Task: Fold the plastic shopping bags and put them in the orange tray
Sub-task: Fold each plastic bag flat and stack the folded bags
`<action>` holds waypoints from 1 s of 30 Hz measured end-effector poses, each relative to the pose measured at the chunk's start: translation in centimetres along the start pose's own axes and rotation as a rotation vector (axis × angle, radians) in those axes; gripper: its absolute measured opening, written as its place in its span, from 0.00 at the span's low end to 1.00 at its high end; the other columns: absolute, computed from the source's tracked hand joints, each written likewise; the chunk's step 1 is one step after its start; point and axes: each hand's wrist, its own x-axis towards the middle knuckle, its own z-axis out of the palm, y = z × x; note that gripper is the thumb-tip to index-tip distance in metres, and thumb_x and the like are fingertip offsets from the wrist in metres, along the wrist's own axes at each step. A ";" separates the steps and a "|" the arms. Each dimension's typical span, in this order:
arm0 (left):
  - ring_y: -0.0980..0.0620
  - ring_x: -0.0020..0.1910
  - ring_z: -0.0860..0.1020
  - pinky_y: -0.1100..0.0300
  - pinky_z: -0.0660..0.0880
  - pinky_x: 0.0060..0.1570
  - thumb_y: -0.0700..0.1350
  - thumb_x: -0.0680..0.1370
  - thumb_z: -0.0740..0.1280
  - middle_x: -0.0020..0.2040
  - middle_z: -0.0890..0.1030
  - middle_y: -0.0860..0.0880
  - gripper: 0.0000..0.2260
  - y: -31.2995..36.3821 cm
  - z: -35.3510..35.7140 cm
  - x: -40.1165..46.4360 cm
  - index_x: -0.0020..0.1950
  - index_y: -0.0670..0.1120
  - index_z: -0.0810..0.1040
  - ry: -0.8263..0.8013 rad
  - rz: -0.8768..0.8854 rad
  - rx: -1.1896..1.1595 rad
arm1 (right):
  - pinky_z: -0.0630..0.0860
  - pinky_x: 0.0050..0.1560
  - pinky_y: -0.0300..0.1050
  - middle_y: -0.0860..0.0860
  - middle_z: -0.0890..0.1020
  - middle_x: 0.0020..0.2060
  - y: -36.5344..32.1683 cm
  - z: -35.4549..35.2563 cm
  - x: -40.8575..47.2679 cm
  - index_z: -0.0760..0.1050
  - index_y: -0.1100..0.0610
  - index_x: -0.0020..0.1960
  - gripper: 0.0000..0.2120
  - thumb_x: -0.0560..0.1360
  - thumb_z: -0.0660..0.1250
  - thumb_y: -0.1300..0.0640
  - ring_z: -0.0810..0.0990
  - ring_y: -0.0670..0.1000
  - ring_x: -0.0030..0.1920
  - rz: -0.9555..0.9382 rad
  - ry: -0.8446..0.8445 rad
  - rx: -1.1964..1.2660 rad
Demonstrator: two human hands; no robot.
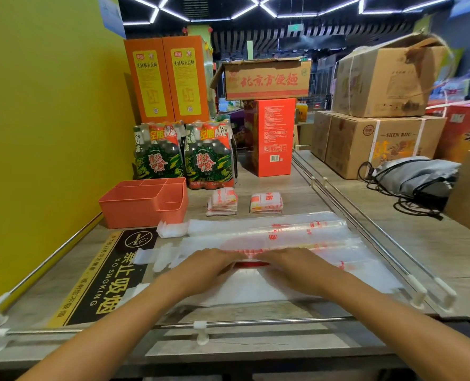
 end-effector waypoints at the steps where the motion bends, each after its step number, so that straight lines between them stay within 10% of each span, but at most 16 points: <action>1: 0.52 0.61 0.79 0.52 0.77 0.57 0.48 0.85 0.59 0.67 0.79 0.56 0.18 0.0 0.1 0.0 0.73 0.62 0.69 0.019 -0.013 -0.013 | 0.78 0.62 0.45 0.46 0.80 0.65 0.0 0.0 0.3 0.70 0.40 0.72 0.18 0.83 0.62 0.49 0.80 0.49 0.61 0.016 0.034 -0.032; 17: 0.54 0.62 0.79 0.56 0.76 0.59 0.52 0.85 0.55 0.67 0.79 0.57 0.16 -2.3 -0.1 -2.3 0.72 0.62 0.71 0.002 -0.078 0.014 | 0.75 0.64 0.41 0.44 0.79 0.67 5.0 -4.7 -7.3 0.69 0.41 0.73 0.25 0.81 0.64 0.63 0.79 0.46 0.62 0.269 -0.086 -0.246; 22: 0.55 0.62 0.79 0.55 0.76 0.60 0.63 0.80 0.45 0.67 0.78 0.59 0.18 -2.3 0.3 -2.7 0.67 0.77 0.62 -0.032 -0.048 -0.041 | 0.73 0.64 0.38 0.43 0.77 0.67 5.7 -5.8 -9.7 0.66 0.42 0.75 0.29 0.81 0.62 0.66 0.78 0.44 0.63 0.323 -0.118 -0.275; 30: 0.57 0.71 0.72 0.63 0.68 0.67 0.47 0.85 0.57 0.74 0.70 0.61 0.21 -2.2 -0.1 -3.0 0.73 0.70 0.64 -0.044 -0.038 -0.029 | 0.72 0.65 0.39 0.43 0.77 0.68 6.7 -5.5 -10.4 0.68 0.41 0.74 0.30 0.79 0.64 0.66 0.78 0.46 0.64 0.344 -0.121 -0.274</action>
